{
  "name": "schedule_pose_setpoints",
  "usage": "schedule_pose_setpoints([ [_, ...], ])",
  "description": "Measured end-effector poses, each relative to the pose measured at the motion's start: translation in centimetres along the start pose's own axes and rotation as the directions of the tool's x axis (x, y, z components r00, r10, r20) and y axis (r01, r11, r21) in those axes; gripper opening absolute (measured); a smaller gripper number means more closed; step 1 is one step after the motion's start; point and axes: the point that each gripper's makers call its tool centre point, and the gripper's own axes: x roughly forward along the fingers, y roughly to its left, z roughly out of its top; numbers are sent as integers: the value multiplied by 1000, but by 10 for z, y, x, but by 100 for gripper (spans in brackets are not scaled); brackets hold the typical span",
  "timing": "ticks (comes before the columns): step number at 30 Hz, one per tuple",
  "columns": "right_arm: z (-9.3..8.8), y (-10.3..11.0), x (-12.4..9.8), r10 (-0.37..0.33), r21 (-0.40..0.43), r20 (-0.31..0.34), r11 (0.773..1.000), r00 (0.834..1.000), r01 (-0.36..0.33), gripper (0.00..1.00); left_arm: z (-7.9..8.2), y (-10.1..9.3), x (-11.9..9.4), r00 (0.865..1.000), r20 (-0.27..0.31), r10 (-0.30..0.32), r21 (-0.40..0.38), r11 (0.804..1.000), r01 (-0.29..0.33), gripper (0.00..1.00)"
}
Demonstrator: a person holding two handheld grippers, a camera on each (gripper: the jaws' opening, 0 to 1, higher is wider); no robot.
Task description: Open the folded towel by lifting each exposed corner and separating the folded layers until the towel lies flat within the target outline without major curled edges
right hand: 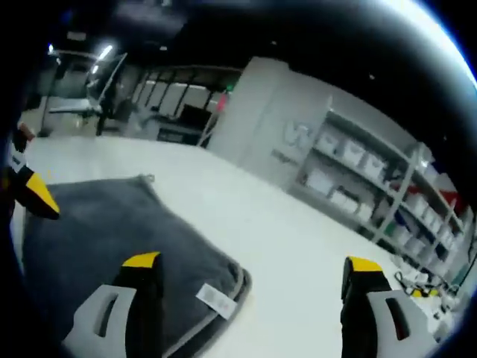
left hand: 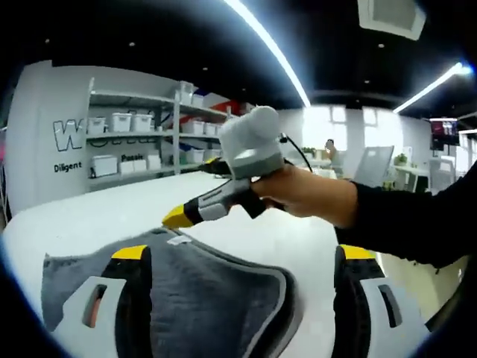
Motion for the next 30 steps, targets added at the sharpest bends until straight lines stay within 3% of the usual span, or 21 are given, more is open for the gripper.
schedule_pose_setpoints([
  [5, 13, 8, -28, -10, 59, 37, 998, 999, 7, 100, 14, 14, -13, 1000, 25, 7, -25, 1000, -7, 100],
  [14, 12, 22, -69, -45, 139, 60, 990, 997, 36, 100, 30, 51, -31, 999, 51, 18, -21, 1000, -17, 100],
  [21, 4, 36, -87, -49, 157, 53, 987, 997, 40, 100, 32, 67, -41, 998, 53, 18, 5, 1000, -19, 100],
  [30, -1, 59, -106, -18, 196, 67, 981, 998, 5, 100, 31, 84, -53, 997, 44, 60, -23, 998, -60, 100],
])
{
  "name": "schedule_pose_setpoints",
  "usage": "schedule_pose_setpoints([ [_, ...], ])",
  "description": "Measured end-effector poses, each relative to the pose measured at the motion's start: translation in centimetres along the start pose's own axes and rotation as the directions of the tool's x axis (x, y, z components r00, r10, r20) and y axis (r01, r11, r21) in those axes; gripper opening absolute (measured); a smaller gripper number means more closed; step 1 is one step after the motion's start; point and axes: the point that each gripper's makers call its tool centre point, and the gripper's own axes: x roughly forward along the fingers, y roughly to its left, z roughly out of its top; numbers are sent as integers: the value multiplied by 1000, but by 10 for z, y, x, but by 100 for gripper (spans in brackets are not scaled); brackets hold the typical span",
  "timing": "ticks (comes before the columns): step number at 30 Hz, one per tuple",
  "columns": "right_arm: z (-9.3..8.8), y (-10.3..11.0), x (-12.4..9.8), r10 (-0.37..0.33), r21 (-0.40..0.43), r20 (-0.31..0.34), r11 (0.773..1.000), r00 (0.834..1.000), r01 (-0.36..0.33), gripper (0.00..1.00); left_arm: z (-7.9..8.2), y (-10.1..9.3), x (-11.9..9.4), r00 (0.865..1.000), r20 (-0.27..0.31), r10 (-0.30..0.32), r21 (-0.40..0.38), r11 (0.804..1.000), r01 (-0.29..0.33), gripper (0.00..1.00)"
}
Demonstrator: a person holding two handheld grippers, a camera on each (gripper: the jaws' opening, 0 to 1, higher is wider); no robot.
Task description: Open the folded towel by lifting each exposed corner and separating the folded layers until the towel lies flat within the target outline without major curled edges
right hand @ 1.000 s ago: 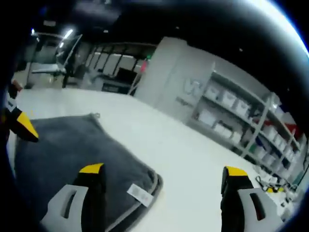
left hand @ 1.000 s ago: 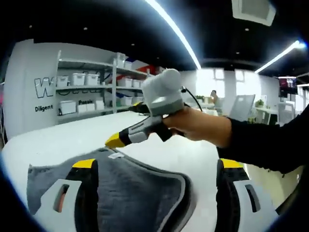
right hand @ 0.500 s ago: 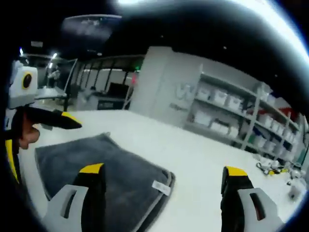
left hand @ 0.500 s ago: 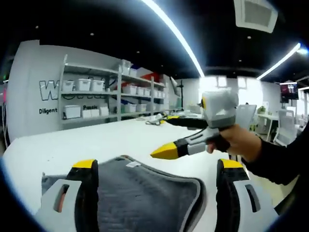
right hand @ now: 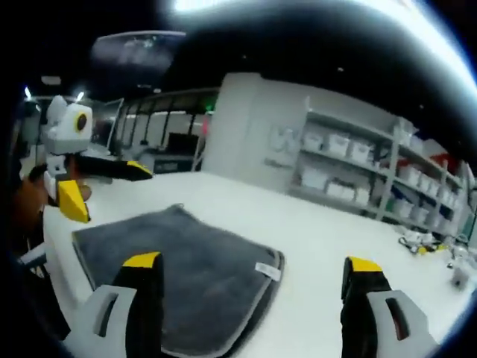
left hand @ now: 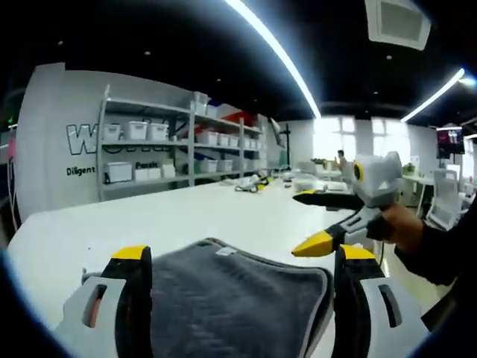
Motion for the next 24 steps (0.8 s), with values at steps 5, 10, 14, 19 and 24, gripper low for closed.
schedule_pose_setpoints([
  [5, -4, 27, -10, 38, -7, 5, 999, 999, -38, 100, 8, 11, -4, 1000, 9, 23, -12, 1000, -22, 100],
  [10, -15, 46, -12, 99, 22, -6, 995, 995, -99, 100, 9, 20, -9, 999, 13, 44, -16, 999, -43, 100],
  [14, -30, 62, -9, 136, 41, -38, 990, 990, -135, 100, 3, 28, -12, 998, 6, 58, -27, 998, -58, 100],
  [19, -40, 80, -16, 190, 77, -56, 980, 980, -186, 100, 1, 33, -16, 997, 3, 72, -26, 997, -72, 100],
  [24, -49, 100, -23, 276, 149, -68, 953, 959, -264, 98, 0, 38, -16, 997, 2, 75, -28, 997, -75, 100],
])
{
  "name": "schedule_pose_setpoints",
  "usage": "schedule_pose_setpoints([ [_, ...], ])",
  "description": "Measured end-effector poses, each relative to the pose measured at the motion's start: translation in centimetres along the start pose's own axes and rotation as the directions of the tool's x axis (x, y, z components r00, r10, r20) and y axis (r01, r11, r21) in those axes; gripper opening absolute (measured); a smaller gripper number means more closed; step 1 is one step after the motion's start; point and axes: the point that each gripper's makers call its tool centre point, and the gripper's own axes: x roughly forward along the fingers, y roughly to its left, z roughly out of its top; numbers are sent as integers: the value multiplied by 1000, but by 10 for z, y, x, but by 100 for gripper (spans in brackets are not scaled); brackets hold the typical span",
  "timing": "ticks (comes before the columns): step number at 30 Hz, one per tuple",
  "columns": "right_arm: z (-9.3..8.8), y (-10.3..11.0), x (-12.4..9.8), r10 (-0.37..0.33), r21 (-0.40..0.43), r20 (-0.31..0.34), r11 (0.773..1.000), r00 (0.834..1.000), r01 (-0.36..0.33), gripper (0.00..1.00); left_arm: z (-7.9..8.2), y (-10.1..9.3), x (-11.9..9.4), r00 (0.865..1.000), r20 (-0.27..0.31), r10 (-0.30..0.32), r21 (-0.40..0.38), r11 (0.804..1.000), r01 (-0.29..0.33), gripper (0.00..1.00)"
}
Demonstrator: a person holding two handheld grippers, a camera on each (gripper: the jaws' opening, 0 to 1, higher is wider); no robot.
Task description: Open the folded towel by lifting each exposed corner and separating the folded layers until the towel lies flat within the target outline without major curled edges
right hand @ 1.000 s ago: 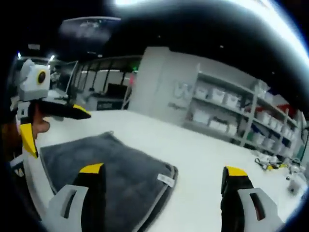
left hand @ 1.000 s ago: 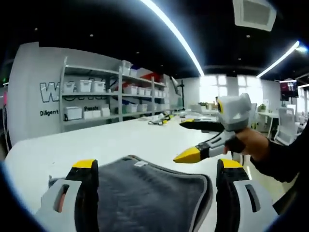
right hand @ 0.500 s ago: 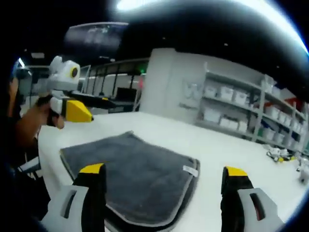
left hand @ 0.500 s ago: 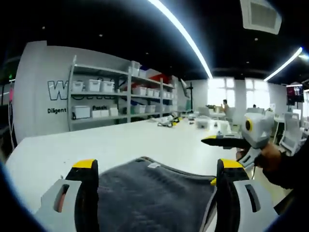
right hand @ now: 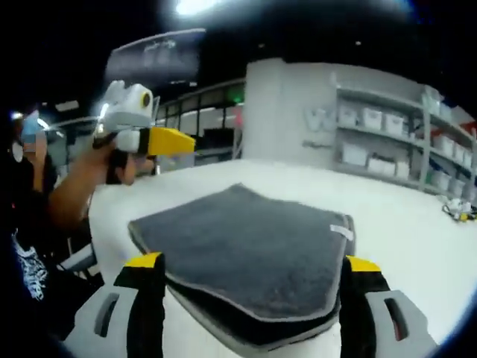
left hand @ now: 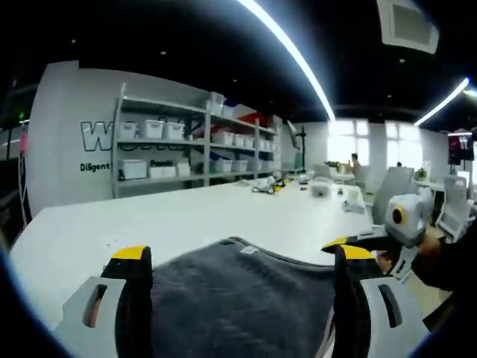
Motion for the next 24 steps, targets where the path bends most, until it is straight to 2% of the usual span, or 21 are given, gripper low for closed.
schedule_pose_setpoints([
  [1, -9, 5, 1, 32, 49, -12, 998, 999, -31, 99, -2, 0, 1, 1000, -2, 1, -1, 1000, -1, 100],
  [3, -22, 3, 2, 35, 85, -42, 996, 999, -31, 99, -3, 1, 2, 1000, -10, 3, 2, 1000, -3, 100],
  [7, -39, -11, -2, -27, 70, -82, 997, 996, 33, 99, -3, 1, 2, 1000, -14, 2, 4, 1000, -2, 100],
  [9, -43, -14, -5, -29, 91, -88, 995, 996, 38, 99, -2, 0, 3, 1000, -16, 1, 7, 1000, -1, 99],
  [11, -45, -14, -8, -30, 99, -92, 994, 995, 39, 99, -1, 0, 4, 1000, -14, 2, 19, 1000, -2, 98],
  [14, -44, -11, -11, -15, 112, -83, 993, 996, 24, 99, -4, 0, 11, 999, -42, 2, 48, 999, 0, 98],
  [24, -39, -2, -10, 23, 158, -57, 987, 998, -14, 90, -3, -2, 17, 998, -58, 1, 60, 998, 3, 98],
])
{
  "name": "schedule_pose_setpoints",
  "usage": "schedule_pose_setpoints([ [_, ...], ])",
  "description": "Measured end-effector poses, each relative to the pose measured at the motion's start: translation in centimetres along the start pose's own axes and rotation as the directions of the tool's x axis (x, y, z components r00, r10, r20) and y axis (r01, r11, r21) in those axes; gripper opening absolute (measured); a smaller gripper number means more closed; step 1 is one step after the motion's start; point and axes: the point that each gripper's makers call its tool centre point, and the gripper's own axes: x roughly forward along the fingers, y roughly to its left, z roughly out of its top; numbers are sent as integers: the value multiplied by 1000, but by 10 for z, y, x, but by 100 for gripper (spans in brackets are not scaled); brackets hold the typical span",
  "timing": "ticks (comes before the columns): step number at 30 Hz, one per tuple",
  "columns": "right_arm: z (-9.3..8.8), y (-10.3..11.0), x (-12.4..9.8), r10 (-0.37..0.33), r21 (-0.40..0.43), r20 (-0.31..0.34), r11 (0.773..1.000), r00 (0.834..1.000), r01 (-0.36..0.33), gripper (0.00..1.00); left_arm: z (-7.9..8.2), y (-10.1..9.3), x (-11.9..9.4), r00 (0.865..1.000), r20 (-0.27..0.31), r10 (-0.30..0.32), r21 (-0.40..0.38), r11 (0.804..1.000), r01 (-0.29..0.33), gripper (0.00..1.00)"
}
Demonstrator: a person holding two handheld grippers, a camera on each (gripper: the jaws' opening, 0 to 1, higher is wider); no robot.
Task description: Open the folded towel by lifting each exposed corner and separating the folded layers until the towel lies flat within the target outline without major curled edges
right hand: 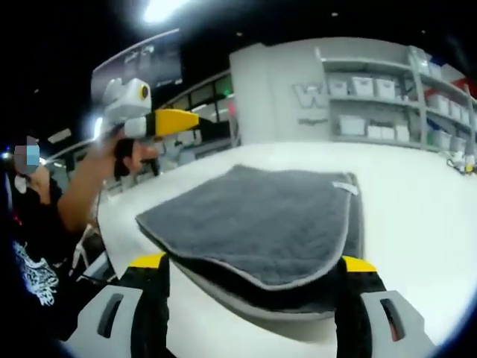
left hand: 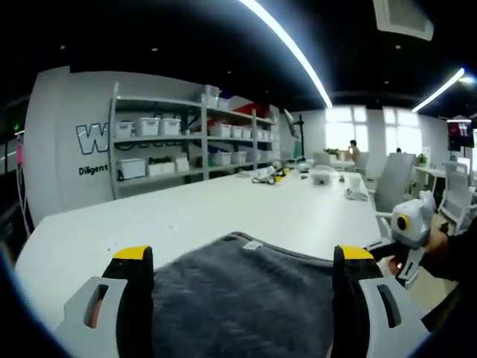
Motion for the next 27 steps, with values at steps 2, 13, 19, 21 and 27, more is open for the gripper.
schedule_pose_setpoints([
  [2, -1, -2, 1, -5, 34, 0, 999, 1000, 5, 86, 2, 1, 1, 1000, -1, -1, 4, 1000, 1, 98],
  [13, -6, -15, -2, -8, 153, 24, 988, 1000, 5, 66, 6, 3, 21, 999, -19, -51, 42, 998, 52, 90],
  [19, -4, -24, 1, -19, 236, 41, 972, 999, 9, 58, 10, 14, 48, 997, -63, -47, 51, 997, 51, 90],
  [21, -1, -27, 1, -21, 249, 50, 968, 999, 8, 55, 13, 13, 57, 994, -83, -74, 90, 993, 81, 91],
  [27, 5, -38, -3, -29, 361, 106, 932, 994, -12, 45, 1, 18, 83, 959, -237, -156, 200, 958, 205, 91],
])
